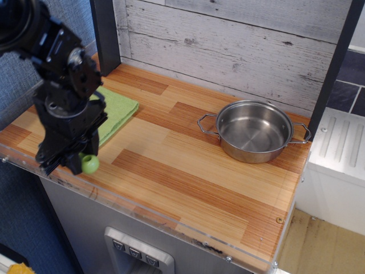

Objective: Take the spatula and place it below the green cloth.

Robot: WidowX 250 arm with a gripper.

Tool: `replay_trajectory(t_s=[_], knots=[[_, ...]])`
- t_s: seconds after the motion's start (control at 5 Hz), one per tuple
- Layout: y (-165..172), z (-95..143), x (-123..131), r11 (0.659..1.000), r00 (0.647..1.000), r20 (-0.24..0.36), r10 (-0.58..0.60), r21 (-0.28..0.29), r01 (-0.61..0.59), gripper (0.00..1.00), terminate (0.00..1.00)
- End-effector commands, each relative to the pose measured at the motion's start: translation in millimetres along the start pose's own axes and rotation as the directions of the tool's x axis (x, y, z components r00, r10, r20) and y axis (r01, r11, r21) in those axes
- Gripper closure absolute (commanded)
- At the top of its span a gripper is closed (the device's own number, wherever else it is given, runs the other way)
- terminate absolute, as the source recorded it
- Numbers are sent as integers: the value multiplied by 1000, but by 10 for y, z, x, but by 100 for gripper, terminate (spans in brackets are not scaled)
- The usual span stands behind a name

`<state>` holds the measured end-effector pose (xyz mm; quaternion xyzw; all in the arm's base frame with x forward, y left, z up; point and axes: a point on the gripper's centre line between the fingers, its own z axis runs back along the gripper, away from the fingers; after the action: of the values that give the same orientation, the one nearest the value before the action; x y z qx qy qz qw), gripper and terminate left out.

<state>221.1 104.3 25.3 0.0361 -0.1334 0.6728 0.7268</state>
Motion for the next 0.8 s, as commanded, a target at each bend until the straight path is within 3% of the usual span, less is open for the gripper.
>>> replay_trajectory(t_s=[0.0,0.2,0.4,0.6], knots=[[-63,-44,22,1000,1000,-5,-1,-16,1,100,0],[-88,-98,16,1000,1000,-2,3,-8,-3,100,0],[-109,-79,13,1000,1000,-8,16,7,-16,0,0],[-107,-39,17,999,1000,11,22,26,-22,0,0]])
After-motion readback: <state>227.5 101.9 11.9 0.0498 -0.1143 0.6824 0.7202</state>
